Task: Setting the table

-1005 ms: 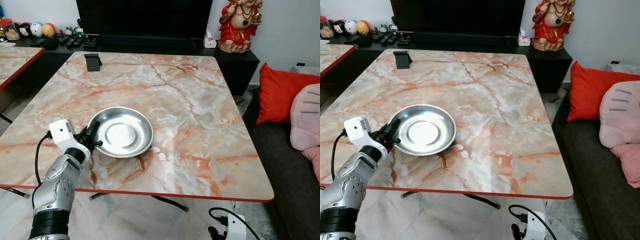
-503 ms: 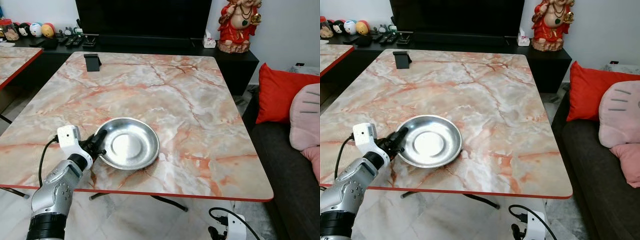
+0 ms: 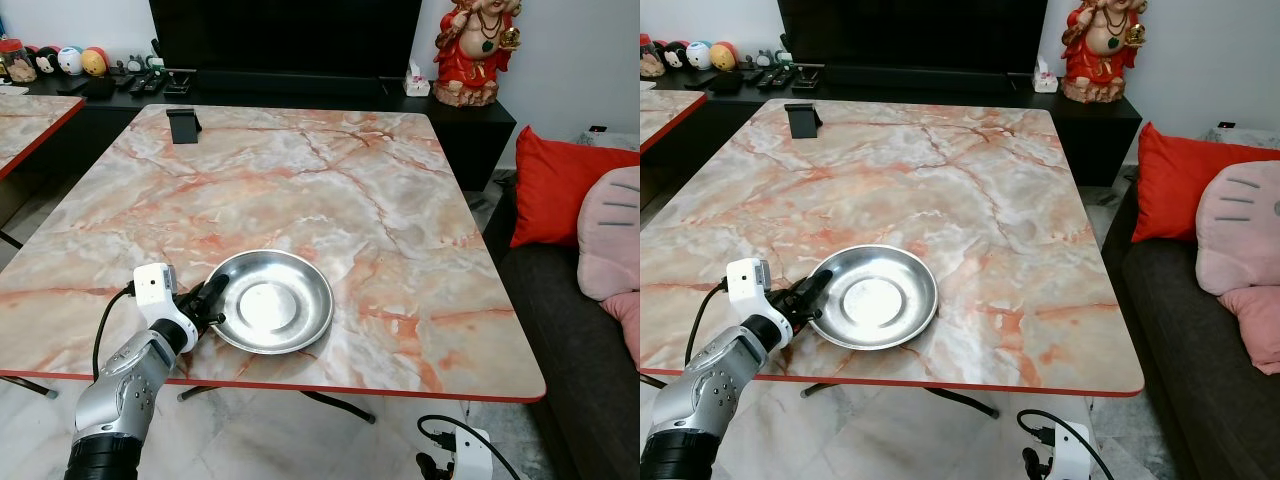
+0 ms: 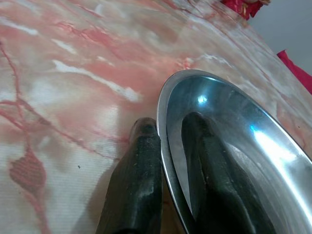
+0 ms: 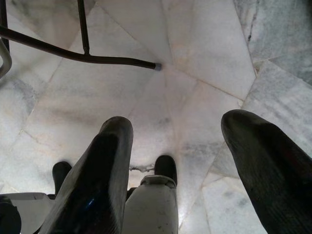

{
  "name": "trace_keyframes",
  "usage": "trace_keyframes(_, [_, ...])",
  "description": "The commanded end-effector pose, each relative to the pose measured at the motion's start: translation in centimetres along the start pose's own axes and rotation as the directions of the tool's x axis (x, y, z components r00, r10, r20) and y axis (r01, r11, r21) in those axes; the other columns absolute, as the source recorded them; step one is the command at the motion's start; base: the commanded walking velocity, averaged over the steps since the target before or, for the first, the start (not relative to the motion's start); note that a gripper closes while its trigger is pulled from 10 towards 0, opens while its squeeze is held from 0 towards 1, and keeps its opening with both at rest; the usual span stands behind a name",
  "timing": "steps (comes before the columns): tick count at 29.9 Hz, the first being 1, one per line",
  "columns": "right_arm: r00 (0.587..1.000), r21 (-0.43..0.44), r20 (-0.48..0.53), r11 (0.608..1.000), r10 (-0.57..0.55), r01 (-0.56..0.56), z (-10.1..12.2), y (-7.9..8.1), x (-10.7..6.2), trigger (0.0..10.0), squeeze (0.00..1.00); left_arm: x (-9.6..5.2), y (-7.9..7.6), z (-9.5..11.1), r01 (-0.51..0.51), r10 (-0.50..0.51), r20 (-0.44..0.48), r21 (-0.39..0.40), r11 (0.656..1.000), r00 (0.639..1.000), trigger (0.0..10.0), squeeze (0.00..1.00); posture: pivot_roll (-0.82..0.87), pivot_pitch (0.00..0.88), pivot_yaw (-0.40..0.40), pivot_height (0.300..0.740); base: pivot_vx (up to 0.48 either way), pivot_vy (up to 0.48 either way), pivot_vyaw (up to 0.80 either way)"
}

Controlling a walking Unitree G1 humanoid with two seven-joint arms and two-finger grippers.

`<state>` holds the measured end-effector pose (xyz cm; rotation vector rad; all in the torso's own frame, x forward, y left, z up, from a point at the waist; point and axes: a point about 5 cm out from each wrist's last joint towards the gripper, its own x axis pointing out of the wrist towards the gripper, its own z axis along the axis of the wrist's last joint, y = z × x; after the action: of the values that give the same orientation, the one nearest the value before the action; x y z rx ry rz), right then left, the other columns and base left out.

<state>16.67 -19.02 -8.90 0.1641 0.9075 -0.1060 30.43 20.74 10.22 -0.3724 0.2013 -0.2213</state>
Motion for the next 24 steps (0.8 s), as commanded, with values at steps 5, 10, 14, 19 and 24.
trace_keyframes(5, [1.0, -0.005, -0.003, 1.0, 0.002, -0.002, 0.09, -0.12, 0.01, 10.0, 0.0, -0.13, 0.29, -0.39, -0.019, 0.02, -0.029, 0.048, 0.999, 0.999, 10.0, 0.48, 0.0, 0.0, -0.029, 0.74, 0.0, 0.0, 0.0])
trace_keyframes(10, [1.0, -0.007, -0.003, 1.0, 0.003, -0.003, 0.1, -0.12, 0.01, 10.0, 0.0, -0.12, -0.05, -0.82, -0.003, 0.006, -0.046, 0.059, 0.998, 0.999, 10.0, 0.87, 0.0, 0.0, -0.031, 0.74, 0.0, 0.0, 0.0])
trace_keyframes(14, [1.0, -0.007, -0.002, 1.0, 0.003, -0.003, 0.11, -0.13, 0.01, 10.0, 0.0, -0.11, -0.11, -1.0, 0.001, 0.003, -0.061, 0.077, 0.997, 0.998, 10.0, 0.88, 0.0, 0.0, -0.03, 0.74, 0.0, 0.0, 0.0])
trace_keyframes(19, [1.0, -0.005, -0.002, 1.0, 0.001, -0.001, 0.09, -0.15, 0.01, 10.0, 0.0, -0.15, -0.12, -0.98, 0.001, 0.005, -0.065, 0.092, 0.996, 0.998, 10.0, 0.86, 0.0, 0.0, -0.03, 0.74, 0.0, 0.0, 0.0])
trace_keyframes(24, [1.0, -0.004, -0.001, 1.0, -0.009, 0.009, 0.09, -0.21, 0.0, 10.0, 0.0, -0.2, 0.05, -0.69, -0.017, 0.025, -0.05, 0.14, 0.99, 0.998, 10.0, 0.85, 0.0, 0.0, -0.031, 0.74, 0.0, 0.0, 0.0])
